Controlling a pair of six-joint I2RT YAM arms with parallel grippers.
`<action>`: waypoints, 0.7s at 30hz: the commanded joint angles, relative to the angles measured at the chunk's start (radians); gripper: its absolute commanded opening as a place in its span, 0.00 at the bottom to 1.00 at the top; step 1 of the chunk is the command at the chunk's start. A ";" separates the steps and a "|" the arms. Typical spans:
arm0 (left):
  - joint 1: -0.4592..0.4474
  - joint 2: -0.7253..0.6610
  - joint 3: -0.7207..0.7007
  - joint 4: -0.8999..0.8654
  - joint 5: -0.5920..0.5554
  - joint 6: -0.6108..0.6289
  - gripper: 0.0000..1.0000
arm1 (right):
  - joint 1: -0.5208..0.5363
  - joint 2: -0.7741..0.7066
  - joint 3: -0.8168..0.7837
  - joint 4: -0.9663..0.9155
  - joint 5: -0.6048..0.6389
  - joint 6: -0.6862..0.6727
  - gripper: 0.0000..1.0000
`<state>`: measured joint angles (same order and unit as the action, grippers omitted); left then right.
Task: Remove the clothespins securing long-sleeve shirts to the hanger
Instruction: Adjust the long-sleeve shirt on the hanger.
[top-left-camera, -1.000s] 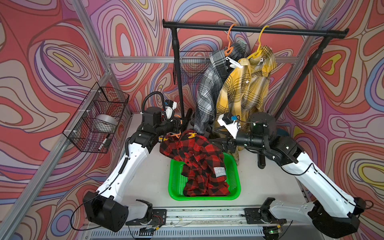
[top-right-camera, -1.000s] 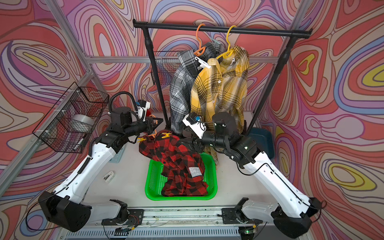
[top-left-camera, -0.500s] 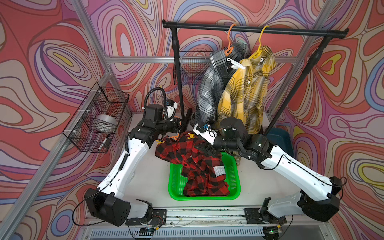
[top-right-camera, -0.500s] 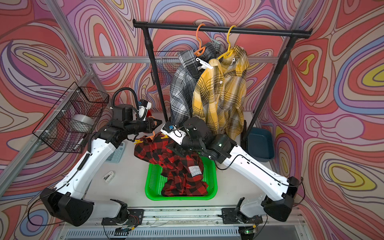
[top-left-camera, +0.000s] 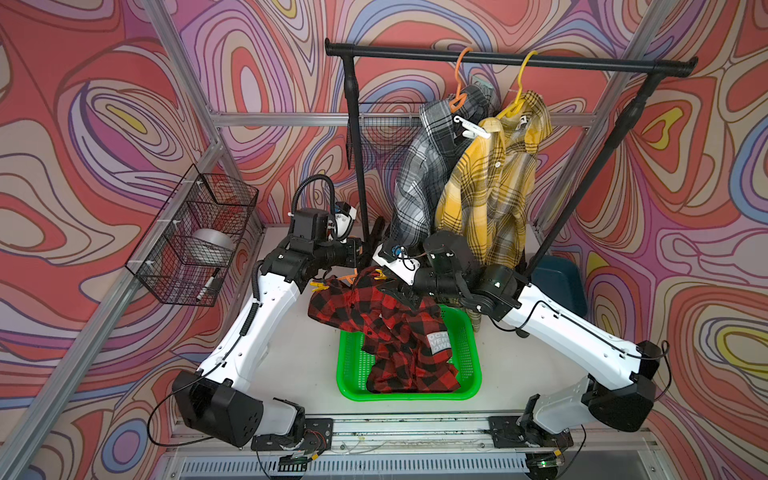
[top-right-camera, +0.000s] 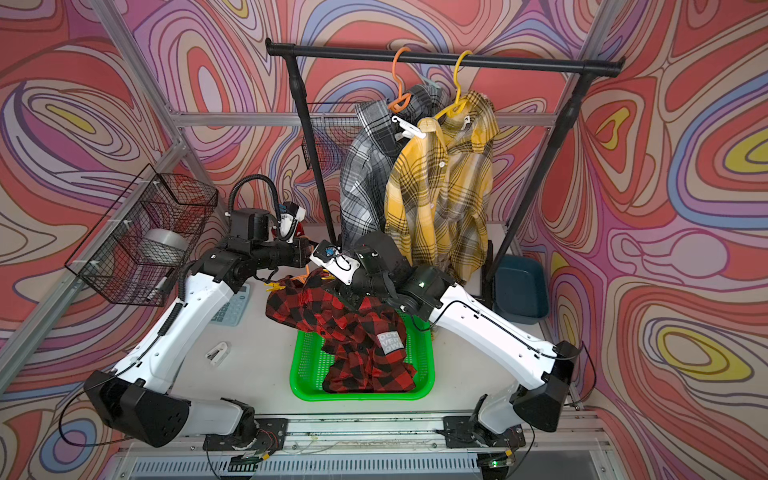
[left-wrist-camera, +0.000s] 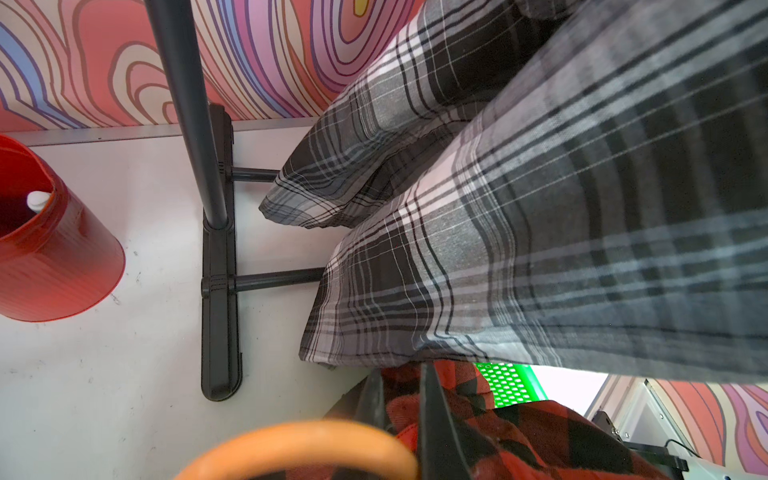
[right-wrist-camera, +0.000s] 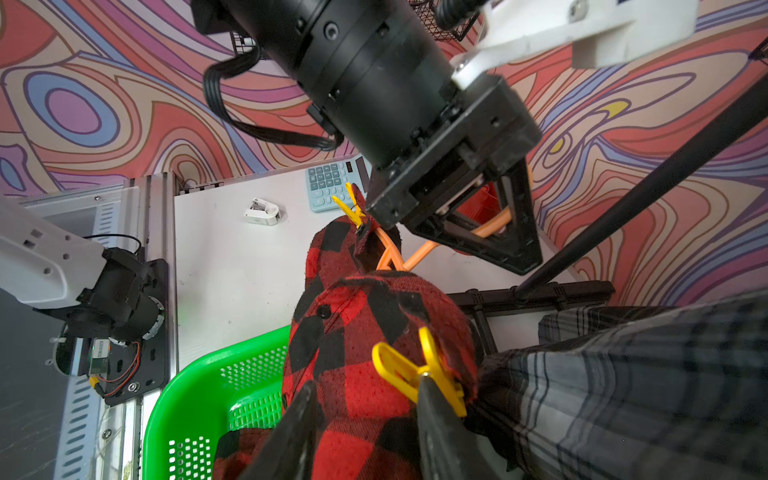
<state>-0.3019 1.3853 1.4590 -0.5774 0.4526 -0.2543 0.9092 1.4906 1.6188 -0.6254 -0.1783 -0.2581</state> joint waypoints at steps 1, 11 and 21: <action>0.002 0.004 0.033 -0.022 0.014 0.018 0.00 | 0.004 0.021 0.027 0.028 -0.011 -0.007 0.41; 0.001 0.001 0.030 -0.024 0.012 0.026 0.00 | 0.004 0.041 0.026 0.047 0.049 -0.013 0.41; 0.003 0.004 0.033 -0.032 0.012 0.033 0.00 | 0.004 0.057 0.052 0.036 0.065 -0.033 0.52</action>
<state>-0.3012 1.3857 1.4590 -0.5854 0.4522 -0.2382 0.9096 1.5246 1.6386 -0.5976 -0.1192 -0.2802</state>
